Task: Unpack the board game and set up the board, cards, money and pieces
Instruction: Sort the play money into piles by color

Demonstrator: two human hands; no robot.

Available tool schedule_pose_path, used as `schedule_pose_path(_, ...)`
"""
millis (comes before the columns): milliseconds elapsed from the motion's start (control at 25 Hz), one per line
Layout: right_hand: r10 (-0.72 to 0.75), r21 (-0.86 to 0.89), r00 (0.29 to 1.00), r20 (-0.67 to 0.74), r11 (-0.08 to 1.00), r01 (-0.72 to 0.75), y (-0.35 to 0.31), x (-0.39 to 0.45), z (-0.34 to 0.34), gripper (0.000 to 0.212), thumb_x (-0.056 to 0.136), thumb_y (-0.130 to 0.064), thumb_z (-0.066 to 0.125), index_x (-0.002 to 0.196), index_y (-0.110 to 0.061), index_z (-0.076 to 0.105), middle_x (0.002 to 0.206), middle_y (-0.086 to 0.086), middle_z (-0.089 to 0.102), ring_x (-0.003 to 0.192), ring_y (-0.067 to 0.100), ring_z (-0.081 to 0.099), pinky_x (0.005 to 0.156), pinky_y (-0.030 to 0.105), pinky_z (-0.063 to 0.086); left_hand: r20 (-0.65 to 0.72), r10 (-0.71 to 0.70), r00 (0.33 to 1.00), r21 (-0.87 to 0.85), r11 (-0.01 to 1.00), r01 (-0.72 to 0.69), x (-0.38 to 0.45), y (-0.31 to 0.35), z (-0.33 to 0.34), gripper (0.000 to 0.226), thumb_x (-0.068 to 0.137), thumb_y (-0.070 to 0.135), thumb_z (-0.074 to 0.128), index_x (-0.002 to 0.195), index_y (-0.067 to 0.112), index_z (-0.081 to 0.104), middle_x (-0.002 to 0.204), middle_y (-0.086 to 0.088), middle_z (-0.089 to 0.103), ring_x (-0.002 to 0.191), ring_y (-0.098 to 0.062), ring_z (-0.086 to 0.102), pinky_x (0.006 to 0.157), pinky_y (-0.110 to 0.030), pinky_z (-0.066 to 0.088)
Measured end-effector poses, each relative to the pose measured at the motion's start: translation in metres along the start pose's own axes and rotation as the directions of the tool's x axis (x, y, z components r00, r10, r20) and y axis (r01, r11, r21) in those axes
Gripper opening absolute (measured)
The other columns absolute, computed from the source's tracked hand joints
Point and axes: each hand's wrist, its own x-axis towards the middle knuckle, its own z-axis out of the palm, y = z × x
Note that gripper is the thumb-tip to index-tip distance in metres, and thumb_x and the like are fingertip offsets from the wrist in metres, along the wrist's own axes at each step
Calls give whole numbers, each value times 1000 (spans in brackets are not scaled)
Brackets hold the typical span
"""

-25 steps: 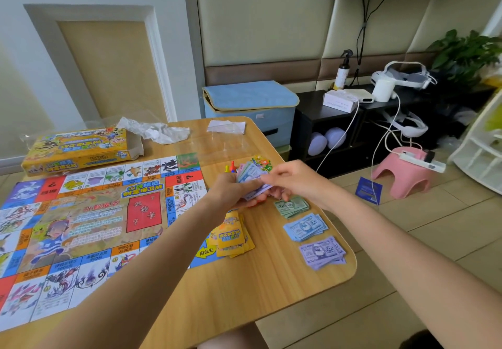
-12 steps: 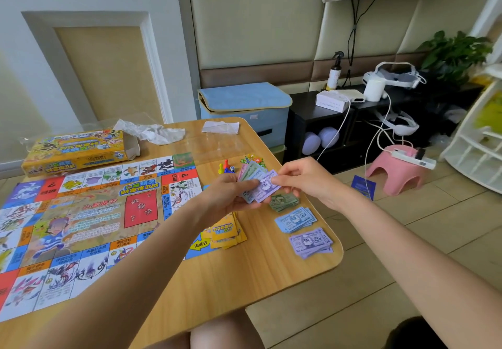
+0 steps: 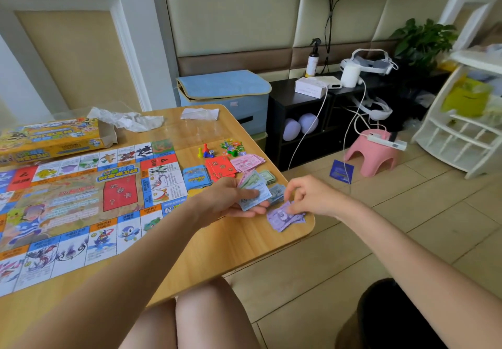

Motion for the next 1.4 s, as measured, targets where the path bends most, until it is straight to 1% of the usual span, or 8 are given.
schedule_pose_path(120, 7, -106, 1000, -27, 994, -10, 2, -3, 7, 22, 75, -12, 75, 79, -20, 54, 63, -2, 54, 55, 10, 47, 59, 26, 38, -51, -3, 999, -6, 1000, 3, -3, 0, 3, 9, 87, 7, 61, 96, 7, 62, 81, -6, 74, 68, -12, 71, 53, -15, 54)
schedule_pose_path(320, -91, 123, 984, -152, 986, 111, -26, 0, -3, 14, 84, -23, 68, 87, -10, 63, 64, -6, 57, 54, 1, 50, 48, 12, 36, -100, 20, 995, -1, 1000, -20, -4, 3, 0, 14, 84, 9, 65, 98, 7, 63, 77, -3, 74, 65, -9, 70, 49, -13, 52)
schedule_pose_path(560, -68, 204, 970, -233, 972, 117, -36, 16, -4, 6, 84, -11, 67, 79, -8, 65, 58, -1, 59, 45, 2, 49, 46, 16, 37, -163, 98, 982, -104, 988, -116, -3, 10, -11, 20, 95, 20, 50, 94, 3, 61, 71, -7, 72, 62, -9, 70, 53, -17, 55)
schedule_pose_path(720, 62, -14, 994, -95, 998, -63, -21, 24, -13, 10, 83, -10, 67, 78, -2, 68, 61, 2, 60, 49, 8, 46, 43, 15, 35, -190, 112, 975, -4, 993, -115, -6, 6, -27, 18, 95, 17, 51, 93, 4, 63, 75, -3, 73, 64, -6, 69, 53, -16, 53)
schedule_pose_path(960, 66, -342, 982, -177, 932, -124, -17, 32, -7, 20, 77, -20, 74, 68, -5, 63, 74, 4, 62, 63, 11, 52, 53, 22, 39, -204, 88, 975, 51, 996, -80, -1, 3, -25, 10, 88, 17, 62, 91, 8, 66, 83, -7, 72, 64, -7, 67, 52, -15, 52)
schedule_pose_path(1080, -37, -137, 972, -232, 991, 5, -31, 32, -13, 29, 80, -30, 72, 76, -2, 65, 65, 0, 57, 58, 10, 49, 53, 21, 38, -199, 101, 975, 67, 994, -89, 1, 6, -22, 9, 87, 16, 64, 91, 8, 65, 79, -7, 72, 61, -7, 66, 52, -14, 51)
schedule_pose_path(1200, -131, 183, 989, -63, 973, 141, -49, 28, -6, 24, 82, -26, 70, 86, -3, 70, 68, 2, 65, 58, 8, 54, 50, 17, 42, -181, 131, 975, 35, 991, -127, 3, 9, -17, 12, 88, 18, 61, 91, 7, 66, 70, -3, 70, 60, -6, 65, 52, -14, 51)
schedule_pose_path(1400, -115, 295, 977, -182, 941, 166, -51, 35, 3, 25, 78, -11, 74, 99, 1, 66, 63, 4, 62, 55, 8, 54, 48, 14, 43, -188, 140, 972, -114, 980, -163, 6, 13, -19, 28, 97, 23, 47, 100, 1, 63, 78, -10, 70, 64, -11, 68, 57, -18, 55)
